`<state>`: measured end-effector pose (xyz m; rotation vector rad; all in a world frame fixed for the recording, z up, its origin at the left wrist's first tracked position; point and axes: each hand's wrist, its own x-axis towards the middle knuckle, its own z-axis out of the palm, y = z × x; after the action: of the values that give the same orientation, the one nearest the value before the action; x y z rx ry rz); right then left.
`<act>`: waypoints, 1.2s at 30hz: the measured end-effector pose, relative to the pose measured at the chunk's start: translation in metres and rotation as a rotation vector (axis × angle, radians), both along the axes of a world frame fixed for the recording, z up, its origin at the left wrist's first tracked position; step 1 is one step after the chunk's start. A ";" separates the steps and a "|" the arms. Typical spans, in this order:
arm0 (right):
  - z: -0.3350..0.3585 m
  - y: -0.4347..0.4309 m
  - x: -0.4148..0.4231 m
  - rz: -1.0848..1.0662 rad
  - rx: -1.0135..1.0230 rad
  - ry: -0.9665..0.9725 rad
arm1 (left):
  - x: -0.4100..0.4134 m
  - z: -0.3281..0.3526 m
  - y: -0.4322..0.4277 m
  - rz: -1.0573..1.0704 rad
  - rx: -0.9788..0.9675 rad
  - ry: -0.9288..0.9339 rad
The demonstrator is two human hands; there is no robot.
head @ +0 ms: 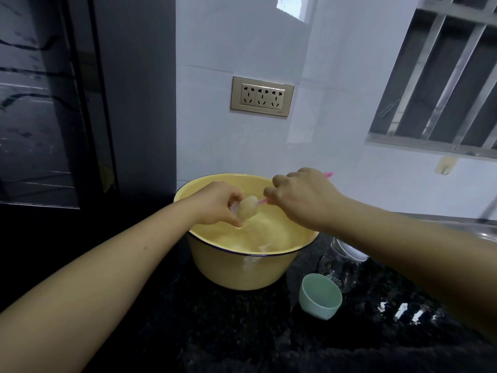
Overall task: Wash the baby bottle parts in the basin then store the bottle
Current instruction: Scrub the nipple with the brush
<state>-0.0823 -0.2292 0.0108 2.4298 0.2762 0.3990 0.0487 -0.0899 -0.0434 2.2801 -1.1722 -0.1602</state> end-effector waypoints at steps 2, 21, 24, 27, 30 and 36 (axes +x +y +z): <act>-0.007 0.008 0.004 -0.066 0.028 -0.020 | -0.001 0.001 0.001 0.007 0.013 -0.031; 0.022 -0.017 0.015 -0.883 1.064 0.661 | -0.009 -0.002 0.000 -0.056 0.037 -0.093; 0.028 -0.008 0.014 -0.844 0.906 0.626 | -0.010 -0.001 0.001 -0.045 0.080 -0.106; 0.033 -0.002 0.011 -0.736 0.706 0.578 | -0.010 0.001 0.001 -0.036 0.070 -0.078; 0.031 -0.004 0.005 -0.555 0.532 0.471 | -0.010 0.000 0.000 -0.040 0.044 -0.030; 0.024 -0.020 -0.015 -0.301 0.285 0.161 | -0.009 0.002 -0.002 -0.065 0.003 0.077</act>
<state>-0.0970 -0.2488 0.0351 2.7329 -0.0873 0.1138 0.0394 -0.0916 -0.0411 2.2191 -1.2072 -0.2721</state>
